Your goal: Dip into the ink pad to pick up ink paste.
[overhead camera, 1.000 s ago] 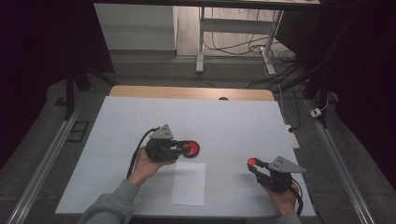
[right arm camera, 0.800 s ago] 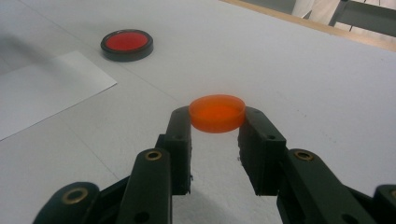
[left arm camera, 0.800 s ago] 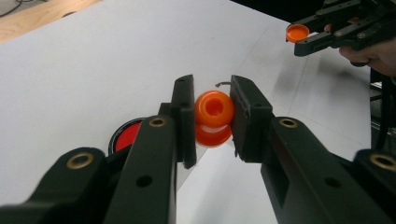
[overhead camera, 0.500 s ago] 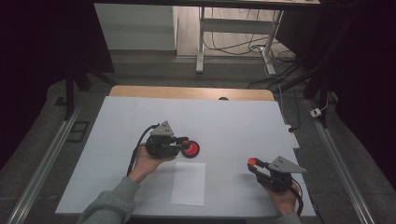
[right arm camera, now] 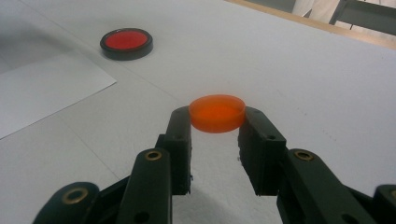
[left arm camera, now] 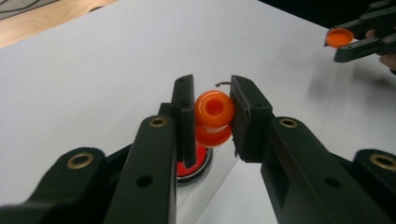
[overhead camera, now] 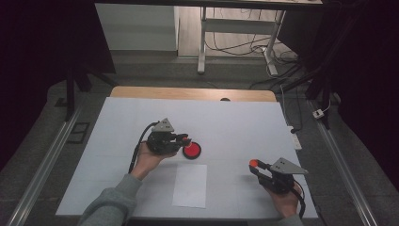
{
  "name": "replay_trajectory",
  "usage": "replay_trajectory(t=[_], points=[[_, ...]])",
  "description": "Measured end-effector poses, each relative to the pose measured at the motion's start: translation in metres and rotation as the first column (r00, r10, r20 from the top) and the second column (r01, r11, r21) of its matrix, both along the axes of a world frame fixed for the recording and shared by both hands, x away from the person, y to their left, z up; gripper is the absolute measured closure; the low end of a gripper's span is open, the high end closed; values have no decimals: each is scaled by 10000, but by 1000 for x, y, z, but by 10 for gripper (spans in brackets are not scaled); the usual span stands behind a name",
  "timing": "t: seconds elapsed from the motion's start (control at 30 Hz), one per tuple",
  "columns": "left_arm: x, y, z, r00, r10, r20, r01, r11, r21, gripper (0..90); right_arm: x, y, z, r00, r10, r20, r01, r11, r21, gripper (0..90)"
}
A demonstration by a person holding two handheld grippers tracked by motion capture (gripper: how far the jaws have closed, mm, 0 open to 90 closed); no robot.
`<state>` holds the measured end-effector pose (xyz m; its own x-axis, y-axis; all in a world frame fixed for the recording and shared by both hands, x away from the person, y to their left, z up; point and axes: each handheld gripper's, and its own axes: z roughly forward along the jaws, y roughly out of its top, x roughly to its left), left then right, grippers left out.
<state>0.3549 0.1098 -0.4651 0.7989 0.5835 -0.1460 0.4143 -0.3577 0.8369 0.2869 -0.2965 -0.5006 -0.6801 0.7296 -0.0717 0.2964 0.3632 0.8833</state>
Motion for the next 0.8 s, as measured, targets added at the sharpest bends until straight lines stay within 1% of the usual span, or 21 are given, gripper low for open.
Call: replay_trajectory(t=[0.13,0.33,0.63,0.8], points=[[7,-2,-5,9999,77,-82,-76,9999,91,724,0,0,0,10000,-14,-12,14,10000,-29,647],[16,-10,-12,9998,-54,-217,61,9994,338,724,0,0,-1,10000,-14,-23,14,10000,-52,648],[25,-17,-23,9990,-200,-401,230,9968,764,724,-1,0,-1,10000,-38,-49,38,10000,-77,647],[29,-19,-30,9980,-198,-600,251,9957,892,724,-1,1,-2,10000,-22,-54,21,10000,-77,647]])
